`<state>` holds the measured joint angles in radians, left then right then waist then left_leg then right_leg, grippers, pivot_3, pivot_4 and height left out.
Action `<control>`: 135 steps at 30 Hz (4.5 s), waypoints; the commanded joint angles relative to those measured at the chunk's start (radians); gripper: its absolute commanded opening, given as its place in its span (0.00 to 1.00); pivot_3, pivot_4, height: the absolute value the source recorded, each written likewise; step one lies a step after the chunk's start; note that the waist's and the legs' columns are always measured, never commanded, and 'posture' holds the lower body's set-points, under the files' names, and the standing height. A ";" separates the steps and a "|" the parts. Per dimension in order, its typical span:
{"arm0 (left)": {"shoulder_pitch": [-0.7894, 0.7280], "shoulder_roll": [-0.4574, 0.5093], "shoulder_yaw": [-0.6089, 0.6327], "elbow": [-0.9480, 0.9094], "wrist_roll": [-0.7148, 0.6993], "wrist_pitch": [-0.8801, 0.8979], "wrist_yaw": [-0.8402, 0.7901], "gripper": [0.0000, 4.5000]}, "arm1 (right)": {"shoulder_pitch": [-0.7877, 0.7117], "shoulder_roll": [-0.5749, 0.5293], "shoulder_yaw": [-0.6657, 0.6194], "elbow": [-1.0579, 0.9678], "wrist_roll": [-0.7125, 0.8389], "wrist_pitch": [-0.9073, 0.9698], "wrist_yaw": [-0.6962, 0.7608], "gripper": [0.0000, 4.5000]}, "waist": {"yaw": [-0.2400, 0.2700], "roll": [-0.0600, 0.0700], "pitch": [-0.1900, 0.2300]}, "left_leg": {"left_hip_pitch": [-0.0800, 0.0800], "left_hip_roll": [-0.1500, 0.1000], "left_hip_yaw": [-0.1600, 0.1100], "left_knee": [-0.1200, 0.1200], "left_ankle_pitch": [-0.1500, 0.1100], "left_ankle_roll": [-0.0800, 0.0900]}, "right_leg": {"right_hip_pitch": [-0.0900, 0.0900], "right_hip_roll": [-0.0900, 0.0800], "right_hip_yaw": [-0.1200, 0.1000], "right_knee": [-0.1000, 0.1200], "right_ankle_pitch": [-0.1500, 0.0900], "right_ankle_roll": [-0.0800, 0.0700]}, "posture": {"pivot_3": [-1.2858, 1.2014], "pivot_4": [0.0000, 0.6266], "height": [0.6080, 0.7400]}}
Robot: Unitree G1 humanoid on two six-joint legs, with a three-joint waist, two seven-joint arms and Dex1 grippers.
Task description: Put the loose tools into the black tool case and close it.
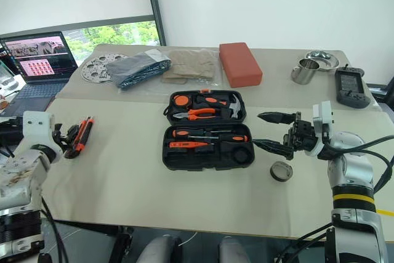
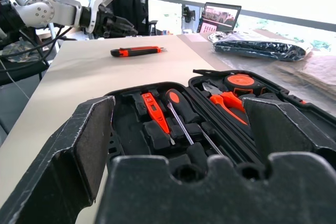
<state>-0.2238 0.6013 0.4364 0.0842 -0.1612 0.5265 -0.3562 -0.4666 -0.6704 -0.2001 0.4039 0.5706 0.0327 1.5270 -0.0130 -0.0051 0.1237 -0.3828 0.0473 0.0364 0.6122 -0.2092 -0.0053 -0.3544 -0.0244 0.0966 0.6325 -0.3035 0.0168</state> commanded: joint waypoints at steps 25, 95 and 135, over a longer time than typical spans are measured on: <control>-0.221 0.074 -0.099 0.508 -0.067 -0.254 -0.286 0.39 | 0.039 -0.024 -0.038 -0.097 0.020 0.013 -0.035 1.00 | -0.002 0.000 0.000 | 0.005 -0.001 0.010 0.000 0.000 -0.001 | -0.002 0.000 0.000 0.009 0.000 0.000 | 0.52 0.24 1.00; -0.451 -0.074 -0.763 -0.104 0.088 -0.235 -0.845 0.99 | 0.125 -0.065 -0.077 -0.231 0.056 0.081 -0.082 1.00 | -0.003 0.000 0.000 | -0.003 -0.002 0.010 0.002 0.000 0.000 | -0.001 0.003 0.003 -0.001 0.000 0.000 | 0.52 0.24 1.00; -0.395 -0.278 -0.923 0.523 0.286 -0.651 -0.734 0.02 | 0.182 -0.073 -0.097 -0.252 0.046 0.038 -0.116 1.00 | -0.002 0.000 -0.010 | 0.001 -0.003 0.009 0.007 0.000 0.000 | 0.005 0.003 0.003 0.001 0.000 0.001 | 0.52 0.24 1.00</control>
<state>-0.6603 0.3186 -0.4240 0.4947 0.0392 -0.1584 -1.0993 -0.2796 -0.7269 -0.2671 0.1863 0.6098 0.0909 1.4143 -0.0145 -0.0053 0.1142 -0.3814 0.0445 0.0454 0.6196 -0.2089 -0.0051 -0.3493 -0.0215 0.0995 0.6337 -0.3036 0.0181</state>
